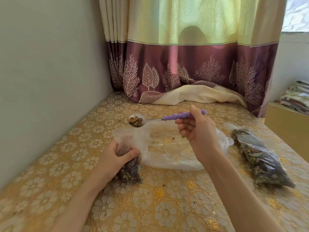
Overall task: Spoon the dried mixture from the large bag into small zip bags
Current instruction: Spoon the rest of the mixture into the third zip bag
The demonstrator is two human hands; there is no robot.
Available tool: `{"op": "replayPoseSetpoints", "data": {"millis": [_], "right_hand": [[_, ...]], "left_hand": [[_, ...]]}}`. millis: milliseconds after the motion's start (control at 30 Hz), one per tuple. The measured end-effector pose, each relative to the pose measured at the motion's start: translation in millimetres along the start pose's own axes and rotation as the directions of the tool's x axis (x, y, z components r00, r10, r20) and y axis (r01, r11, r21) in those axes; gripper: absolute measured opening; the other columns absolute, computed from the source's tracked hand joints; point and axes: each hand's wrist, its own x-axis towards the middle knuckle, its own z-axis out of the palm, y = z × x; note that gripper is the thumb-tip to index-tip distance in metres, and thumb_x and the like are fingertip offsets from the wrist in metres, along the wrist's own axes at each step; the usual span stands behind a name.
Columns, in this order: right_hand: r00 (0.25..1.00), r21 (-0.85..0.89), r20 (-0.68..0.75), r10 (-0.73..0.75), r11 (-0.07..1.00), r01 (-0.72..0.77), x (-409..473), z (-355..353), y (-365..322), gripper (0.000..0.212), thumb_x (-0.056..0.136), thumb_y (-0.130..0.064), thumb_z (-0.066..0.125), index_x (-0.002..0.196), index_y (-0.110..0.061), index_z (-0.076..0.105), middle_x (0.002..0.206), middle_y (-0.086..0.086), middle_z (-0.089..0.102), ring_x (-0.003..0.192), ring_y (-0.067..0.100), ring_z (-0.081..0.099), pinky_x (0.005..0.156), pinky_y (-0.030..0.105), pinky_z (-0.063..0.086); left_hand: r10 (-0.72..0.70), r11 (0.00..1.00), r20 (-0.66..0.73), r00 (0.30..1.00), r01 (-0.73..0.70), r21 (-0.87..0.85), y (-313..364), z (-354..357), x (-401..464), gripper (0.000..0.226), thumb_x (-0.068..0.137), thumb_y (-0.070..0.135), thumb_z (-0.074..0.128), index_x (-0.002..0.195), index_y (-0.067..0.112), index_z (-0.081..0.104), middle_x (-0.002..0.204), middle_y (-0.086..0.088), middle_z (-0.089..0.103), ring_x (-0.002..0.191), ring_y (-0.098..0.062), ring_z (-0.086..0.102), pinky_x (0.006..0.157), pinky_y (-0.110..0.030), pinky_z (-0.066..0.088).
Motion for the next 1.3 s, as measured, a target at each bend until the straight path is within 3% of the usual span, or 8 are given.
{"op": "replayPoseSetpoints", "data": {"millis": [67, 167, 300, 500, 667, 767, 900, 1300], "right_hand": [[0.995, -0.029, 0.096, -0.010, 0.999, 0.013, -2.7, 5.0, 0.6, 0.034, 0.100, -0.019, 0.042, 0.076, -0.002, 0.059, 0.067, 0.009, 0.072, 0.048, 0.009, 0.053, 0.044, 0.017, 0.043], [0.981, -0.050, 0.193, -0.016, 0.998, 0.026, -4.9, 7.9, 1.0, 0.025, 0.095, -0.009, 0.044, 0.079, -0.002, 0.061, 0.079, 0.017, 0.073, 0.052, 0.012, 0.052, 0.047, 0.019, 0.045], [0.982, -0.020, 0.183, -0.049, 0.998, 0.053, -2.8, 4.2, -1.2, 0.023, 0.092, -0.007, 0.044, 0.080, -0.003, 0.062, 0.082, 0.019, 0.073, 0.053, 0.013, 0.051, 0.048, 0.020, 0.045], [0.997, 0.047, -0.061, -0.044, 0.998, 0.047, 3.6, -25.8, -8.3, 0.030, 0.098, -0.026, 0.048, 0.084, -0.008, 0.066, 0.064, 0.004, 0.069, 0.053, 0.009, 0.056, 0.048, 0.017, 0.047], [0.957, -0.049, -0.289, 0.002, 0.999, -0.016, 2.6, -69.8, -5.5, 0.033, 0.094, -0.037, 0.055, 0.082, -0.008, 0.065, 0.059, 0.001, 0.067, 0.051, 0.008, 0.060, 0.048, 0.016, 0.050], [0.939, -0.150, -0.341, -0.051, 0.989, -0.001, -3.6, -89.9, 3.8, 0.034, 0.092, -0.035, 0.058, 0.076, -0.006, 0.065, 0.057, 0.001, 0.067, 0.050, 0.008, 0.060, 0.047, 0.015, 0.049], [0.905, -0.277, -0.387, -0.177, 0.958, 0.069, -8.8, -102.6, 17.1, 0.044, 0.097, -0.034, 0.051, 0.067, -0.005, 0.068, 0.066, 0.007, 0.073, 0.048, 0.009, 0.059, 0.043, 0.015, 0.047], [0.820, -0.456, -0.499, -0.279, 0.890, 0.025, -3.6, -132.1, 34.4, 0.053, 0.098, -0.038, 0.046, 0.059, -0.012, 0.072, 0.063, 0.010, 0.072, 0.048, 0.015, 0.063, 0.051, 0.026, 0.055]], "left_hand": [[0.018, 1.000, 0.012, 1.000, -0.017, -0.025, 0.2, -0.3, 0.0, 0.053, 0.050, 0.048, 0.075, 0.096, 0.026, 0.059, 0.088, 0.011, 0.072, 0.080, 0.001, 0.066, 0.063, -0.014, 0.047], [0.055, 0.997, 0.030, 0.998, -0.053, -0.061, -0.5, -1.6, 1.6, 0.057, 0.056, 0.044, 0.076, 0.102, 0.014, 0.061, 0.094, 0.006, 0.072, 0.088, -0.007, 0.067, 0.072, -0.021, 0.051], [0.109, 0.993, 0.041, 0.993, -0.108, -0.041, 1.9, -1.0, 2.1, 0.059, 0.066, 0.044, 0.072, 0.120, 0.027, 0.056, 0.097, 0.025, 0.068, 0.090, 0.011, 0.061, 0.077, -0.017, 0.042], [0.123, 0.992, 0.023, 0.992, -0.123, 0.027, 1.6, -0.7, 0.3, 0.055, 0.064, 0.056, 0.064, 0.114, 0.036, 0.058, 0.096, 0.018, 0.067, 0.084, 0.019, 0.056, 0.068, -0.008, 0.040], [0.167, 0.978, 0.016, 0.986, -0.168, 0.125, 2.4, 4.6, -1.3, 0.046, 0.067, 0.058, 0.057, 0.106, 0.036, 0.060, 0.067, 0.022, 0.064, 0.063, 0.013, 0.057, 0.059, -0.006, 0.044], [0.180, 0.945, 0.037, 0.983, -0.184, 0.272, -4.6, 7.0, 0.3, 0.044, 0.072, 0.066, 0.048, 0.094, 0.030, 0.062, 0.070, 0.007, 0.056, 0.059, -0.008, 0.051, 0.060, -0.025, 0.045], [0.162, 0.872, 0.072, 0.984, -0.177, 0.457, -10.6, 13.1, -2.3, 0.077, 0.067, 0.072, 0.038, 0.096, 0.005, 0.061, 0.069, -0.012, 0.053, 0.059, -0.023, 0.046, 0.053, -0.021, 0.033], [0.184, 0.811, 0.103, 0.977, -0.211, 0.545, -13.3, 11.4, -0.3, 0.081, 0.064, 0.081, 0.029, 0.091, 0.010, 0.056, 0.068, -0.001, 0.052, 0.059, -0.016, 0.046, 0.053, -0.028, 0.036]]}}
